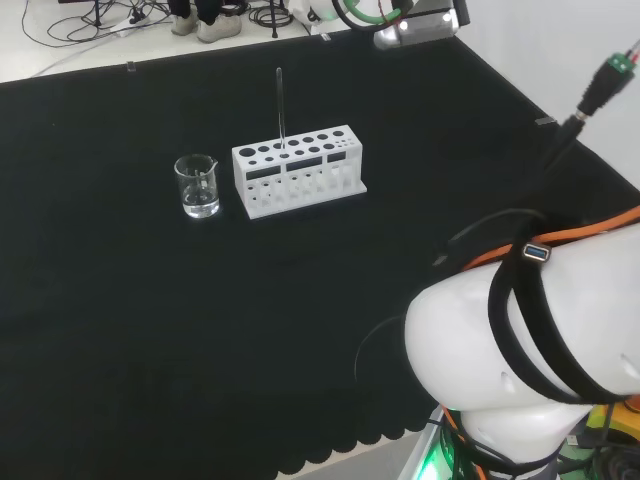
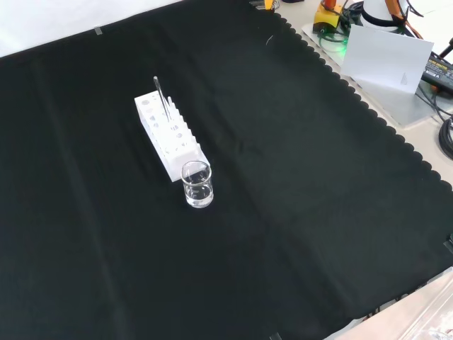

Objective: Take the glass rod from the white test tube rack.

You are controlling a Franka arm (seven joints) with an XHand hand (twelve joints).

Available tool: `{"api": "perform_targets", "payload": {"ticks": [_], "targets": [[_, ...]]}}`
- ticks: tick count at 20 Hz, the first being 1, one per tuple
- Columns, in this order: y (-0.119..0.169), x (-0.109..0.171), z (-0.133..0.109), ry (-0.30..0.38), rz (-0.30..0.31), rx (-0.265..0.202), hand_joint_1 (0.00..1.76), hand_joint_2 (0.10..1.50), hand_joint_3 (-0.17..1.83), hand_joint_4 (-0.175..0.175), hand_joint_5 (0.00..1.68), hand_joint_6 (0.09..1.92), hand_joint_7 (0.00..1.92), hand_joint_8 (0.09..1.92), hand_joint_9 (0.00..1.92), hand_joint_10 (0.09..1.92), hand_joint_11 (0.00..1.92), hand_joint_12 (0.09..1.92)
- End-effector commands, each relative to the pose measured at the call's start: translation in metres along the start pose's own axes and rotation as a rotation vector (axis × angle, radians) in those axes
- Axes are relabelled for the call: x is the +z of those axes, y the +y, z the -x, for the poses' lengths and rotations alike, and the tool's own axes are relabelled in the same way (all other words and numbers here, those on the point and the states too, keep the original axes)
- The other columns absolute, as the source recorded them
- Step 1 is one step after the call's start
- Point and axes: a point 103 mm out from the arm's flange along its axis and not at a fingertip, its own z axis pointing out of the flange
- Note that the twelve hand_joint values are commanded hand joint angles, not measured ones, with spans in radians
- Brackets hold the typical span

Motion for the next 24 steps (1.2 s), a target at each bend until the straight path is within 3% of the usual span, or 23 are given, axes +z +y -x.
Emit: {"api": "perform_targets", "payload": {"ticks": [1, 9, 13, 24], "targets": [[0.042, 0.022, 0.002, 0.015, -0.014, -0.040, 0.44, 0.99, 0.27, -0.101, 0.07, 0.09, 0.00, 0.65, 0.09, 0.88, 0.00, 1.43], [0.091, 0.047, 0.015, 0.031, -0.033, -0.083, 0.44, 0.99, 0.29, -0.108, 0.11, 0.09, 0.01, 0.77, 0.27, 0.90, 0.03, 1.47], [0.115, 0.059, 0.021, 0.092, -0.038, -0.100, 0.44, 1.00, 0.30, -0.115, 0.13, 0.09, 0.04, 0.81, 0.36, 0.90, 0.08, 1.46], [0.183, 0.096, 0.019, 0.089, -0.038, -0.119, 0.45, 1.00, 0.32, -0.149, 0.22, 0.09, 0.24, 0.92, 0.64, 0.89, 0.37, 1.40]]}}
